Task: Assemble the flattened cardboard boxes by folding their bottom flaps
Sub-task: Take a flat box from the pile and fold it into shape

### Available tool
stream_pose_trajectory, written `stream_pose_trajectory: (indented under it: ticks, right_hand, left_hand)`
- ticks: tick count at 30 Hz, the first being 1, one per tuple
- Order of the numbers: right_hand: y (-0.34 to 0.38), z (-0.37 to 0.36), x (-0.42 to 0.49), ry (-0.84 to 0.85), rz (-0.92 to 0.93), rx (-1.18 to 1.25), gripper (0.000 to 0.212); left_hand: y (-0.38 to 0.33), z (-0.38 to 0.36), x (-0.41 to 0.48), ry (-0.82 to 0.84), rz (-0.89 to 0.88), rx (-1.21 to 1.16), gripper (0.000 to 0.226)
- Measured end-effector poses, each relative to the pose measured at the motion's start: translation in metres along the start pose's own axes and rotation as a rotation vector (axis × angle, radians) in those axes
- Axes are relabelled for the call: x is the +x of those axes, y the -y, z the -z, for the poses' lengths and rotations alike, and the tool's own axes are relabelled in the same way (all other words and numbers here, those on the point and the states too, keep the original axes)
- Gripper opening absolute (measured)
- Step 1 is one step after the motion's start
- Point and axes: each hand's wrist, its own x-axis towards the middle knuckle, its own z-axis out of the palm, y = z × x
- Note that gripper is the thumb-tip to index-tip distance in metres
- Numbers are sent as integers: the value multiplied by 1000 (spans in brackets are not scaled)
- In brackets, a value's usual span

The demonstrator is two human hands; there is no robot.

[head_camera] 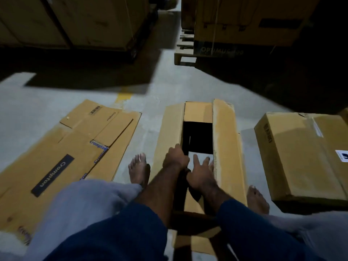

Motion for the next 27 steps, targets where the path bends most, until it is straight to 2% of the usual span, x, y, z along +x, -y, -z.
stream_pose_trajectory:
  ticks: [4, 8, 12, 14, 19, 21, 24, 27]
  right_hand:
    - [6, 36, -28, -52, 0, -33, 79]
    - [-23, 63, -59, -168, -39, -88, 80]
    - [-66, 67, -83, -247, -39, -91, 70]
    - [-79, 69, -93, -263, -34, -97, 68]
    - [-107, 62, -90, -300, -110, -121, 75]
    - [-113, 57, -81, -318, -161, -94, 76]
    - [-115, 53, -66, -357, -225, -28, 66]
    - [-118, 55, -54, -339, -287, 25, 43]
  left_hand:
    - [2, 36, -38, 107, -73, 89, 36]
    - [-21, 71, -79, 99, -244, 225, 37]
    - [-40, 83, -117, 120, -453, 551, 42]
    - [-42, 83, -127, 142, -530, 639, 44]
    - [-57, 63, -126, 256, -571, 501, 46]
    - [-69, 53, -121, 291, -593, 570, 46]
    - [-81, 46, -118, 365, -635, 681, 43]
    - [-91, 50, -115, 417, -660, 710, 39]
